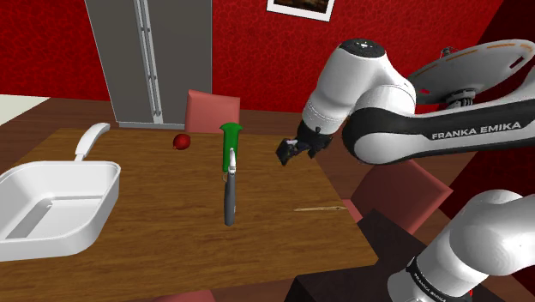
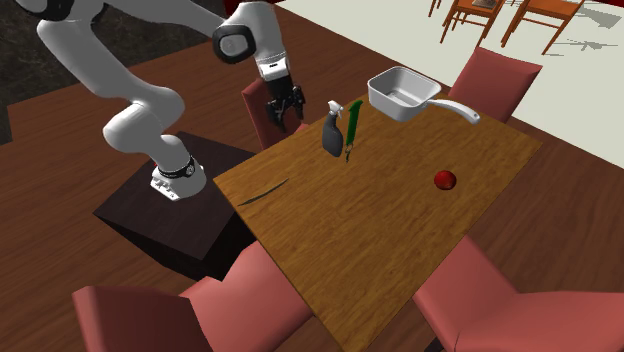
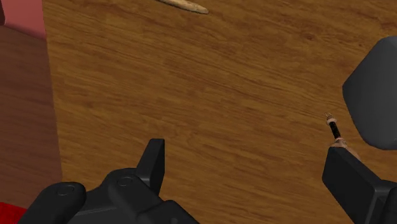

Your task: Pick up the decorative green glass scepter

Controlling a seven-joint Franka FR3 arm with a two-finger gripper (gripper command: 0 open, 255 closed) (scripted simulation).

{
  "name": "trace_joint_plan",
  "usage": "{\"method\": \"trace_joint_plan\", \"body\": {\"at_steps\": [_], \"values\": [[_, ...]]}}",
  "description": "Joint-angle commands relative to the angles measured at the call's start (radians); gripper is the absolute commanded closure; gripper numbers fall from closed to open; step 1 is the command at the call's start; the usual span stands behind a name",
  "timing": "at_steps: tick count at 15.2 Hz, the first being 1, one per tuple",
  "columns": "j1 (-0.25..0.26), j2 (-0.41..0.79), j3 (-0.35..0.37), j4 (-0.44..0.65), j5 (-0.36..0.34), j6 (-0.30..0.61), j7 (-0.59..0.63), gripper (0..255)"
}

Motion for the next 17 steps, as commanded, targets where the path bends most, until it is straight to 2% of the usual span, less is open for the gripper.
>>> {"method": "trace_joint_plan", "body": {"at_steps": [1, 4, 7, 8, 9, 10, 11, 12, 14, 15, 17], "values": [[-0.067, 0.076, 0.099, 0.034, -0.070, 0.067, 0.121, 0], [-0.205, 0.186, 0.271, 0.102, -0.221, 0.124, 0.325, 0], [-0.398, 0.326, 0.491, 0.199, -0.457, 0.122, 0.577, 0], [-0.478, 0.394, 0.584, 0.241, -0.568, 0.095, 0.680, 0], [-0.560, 0.499, 0.690, 0.290, -0.718, 0.037, 0.804, 0], [-0.579, 0.674, 0.756, 0.349, -0.922, -0.086, 0.948, 0], [-0.518, 0.816, 0.742, 0.402, -1.066, -0.199, 1.042, 0], [-0.387, 0.852, 0.627, 0.444, -1.108, -0.230, 1.079, 0], [-0.242, 0.961, 0.524, 0.535, -1.213, -0.321, 1.150, 0], [-0.182, 1.009, 0.483, 0.582, -1.256, -0.360, 1.176, 0], [-0.157, 1.033, 0.463, 0.596, -1.279, -0.371, 1.193, 0]]}}
